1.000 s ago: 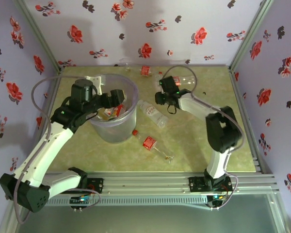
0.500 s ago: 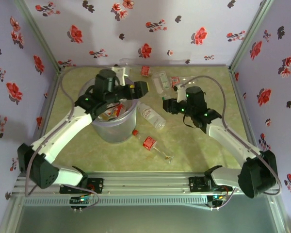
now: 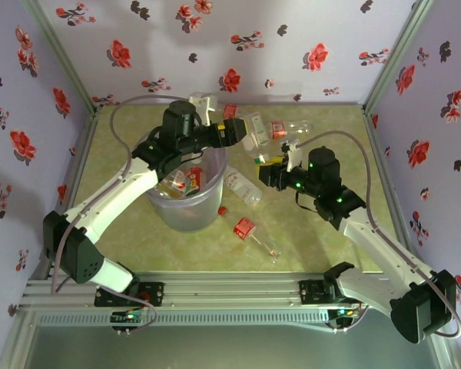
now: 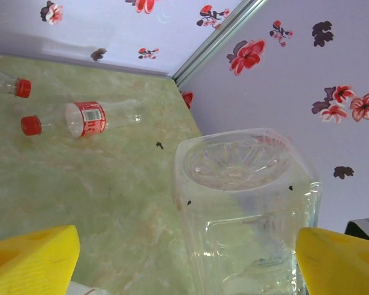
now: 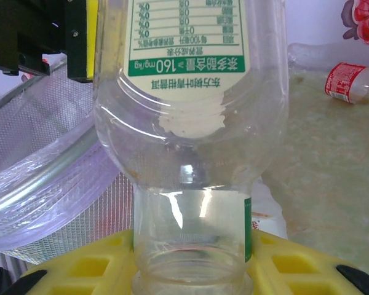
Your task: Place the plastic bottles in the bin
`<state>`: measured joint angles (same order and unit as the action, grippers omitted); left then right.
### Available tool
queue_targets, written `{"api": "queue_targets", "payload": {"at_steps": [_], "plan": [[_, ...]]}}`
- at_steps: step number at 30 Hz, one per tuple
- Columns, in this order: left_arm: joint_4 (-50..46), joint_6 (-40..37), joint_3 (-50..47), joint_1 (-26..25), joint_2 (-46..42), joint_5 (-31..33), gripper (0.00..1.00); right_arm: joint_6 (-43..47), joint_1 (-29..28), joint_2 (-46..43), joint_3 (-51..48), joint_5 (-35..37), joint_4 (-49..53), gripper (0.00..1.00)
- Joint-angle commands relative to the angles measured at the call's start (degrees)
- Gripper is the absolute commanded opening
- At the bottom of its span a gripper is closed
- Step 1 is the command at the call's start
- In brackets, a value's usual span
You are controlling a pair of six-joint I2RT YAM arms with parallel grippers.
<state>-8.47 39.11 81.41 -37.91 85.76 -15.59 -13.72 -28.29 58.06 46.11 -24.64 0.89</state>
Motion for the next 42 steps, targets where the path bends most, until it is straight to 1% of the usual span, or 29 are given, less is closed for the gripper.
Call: {"api": "queue_targets", "payload": {"at_steps": [1,6,13,16,18,21,26,32,37,38,42], "plan": [[1.98,0.55,1.5,-0.15,-0.15,0.95,0.9,3.08,-2.87,-1.2,1.42,-5.34,0.68,0.33],[1.4,0.23,1.89,-0.28,-2.06,0.93,0.87,4.7,-4.21,0.62,3.43,-3.9,3.46,0.32],[0.29,0.02,2.17,-0.35,-2.72,0.92,0.87,5.33,-6.71,3.12,5.7,-2.65,1.91,0.32],[0.55,0.02,2.09,-0.41,-2.96,0.98,0.89,5.75,-7.82,5.2,7.42,-1.72,2.24,0.32],[0.47,-0.31,2.09,-0.36,-3.16,0.92,0.94,5.43,-8.31,6.37,8.32,-1.51,2.12,0.32],[-0.13,-0.96,2.09,-0.24,-3.46,1.14,0.98,4.62,-8.62,7.83,9.12,-1.46,1.25,0.32],[0.48,-0.53,1.15,0.79,-3.65,1.36,0.99,3.77,-8.88,8.88,9.78,-1.28,0.43,0.32],[3.37,0.66,-0.63,2.17,-5.62,0.52,1.0,3.62,-8.88,10.44,11.61,0.91,2.77,0.31],[7.78,2.72,-2.6,2.98,-6.7,-2.93,1.0,2.94,-8.74,11.76,13.1,1.42,3.16,0.3],[8.55,2.82,-3.1,3.09,-6.91,-3.47,1.0,2.58,-8.79,11.98,13.31,2.04,3.24,0.28],[7.75,2.03,-4.56,3.89,-8.52,-3.9,1.0,1.05,-8.25,12.2,14.19,4.5,4.06,0.26]]}}
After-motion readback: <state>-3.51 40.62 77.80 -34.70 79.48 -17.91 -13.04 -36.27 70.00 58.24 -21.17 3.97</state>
